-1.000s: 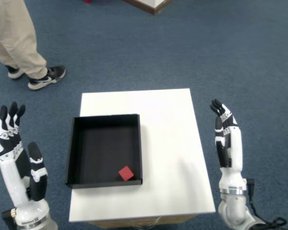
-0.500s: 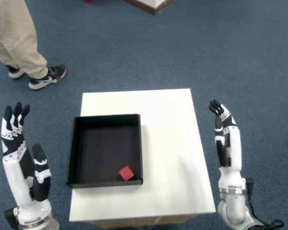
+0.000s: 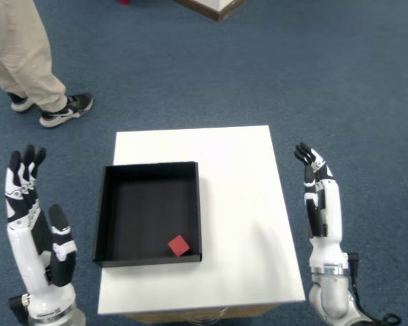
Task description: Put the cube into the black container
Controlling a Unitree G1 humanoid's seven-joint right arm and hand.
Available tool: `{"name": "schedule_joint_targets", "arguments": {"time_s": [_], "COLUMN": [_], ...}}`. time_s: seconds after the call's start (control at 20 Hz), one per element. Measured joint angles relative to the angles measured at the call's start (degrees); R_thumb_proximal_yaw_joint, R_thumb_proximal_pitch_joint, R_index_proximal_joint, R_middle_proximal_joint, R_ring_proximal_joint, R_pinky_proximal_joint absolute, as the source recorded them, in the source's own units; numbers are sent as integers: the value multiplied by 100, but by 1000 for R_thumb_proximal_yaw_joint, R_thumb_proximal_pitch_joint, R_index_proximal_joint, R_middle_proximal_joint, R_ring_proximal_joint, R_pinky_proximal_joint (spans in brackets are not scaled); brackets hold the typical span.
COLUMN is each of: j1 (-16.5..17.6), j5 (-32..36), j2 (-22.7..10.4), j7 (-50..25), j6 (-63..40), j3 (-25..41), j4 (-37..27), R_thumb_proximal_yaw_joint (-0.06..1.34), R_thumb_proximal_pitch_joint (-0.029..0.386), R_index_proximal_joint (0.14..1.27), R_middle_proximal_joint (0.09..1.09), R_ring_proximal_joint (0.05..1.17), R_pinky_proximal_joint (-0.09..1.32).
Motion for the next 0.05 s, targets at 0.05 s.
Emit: {"name": "schedule_joint_targets", "arguments": {"time_s": [0.05], "j1": [1], "j5": [34], "j2": [13], "j7": [43], "j6": [-6], "j3": [-10], "j4": [3], "R_thumb_proximal_yaw_joint": [-26], "R_thumb_proximal_pitch_joint": [161], "R_index_proximal_joint": [291], "R_middle_proximal_joint": [270], "R_ring_proximal_joint": [294], "R_pinky_proximal_joint": [126]}}
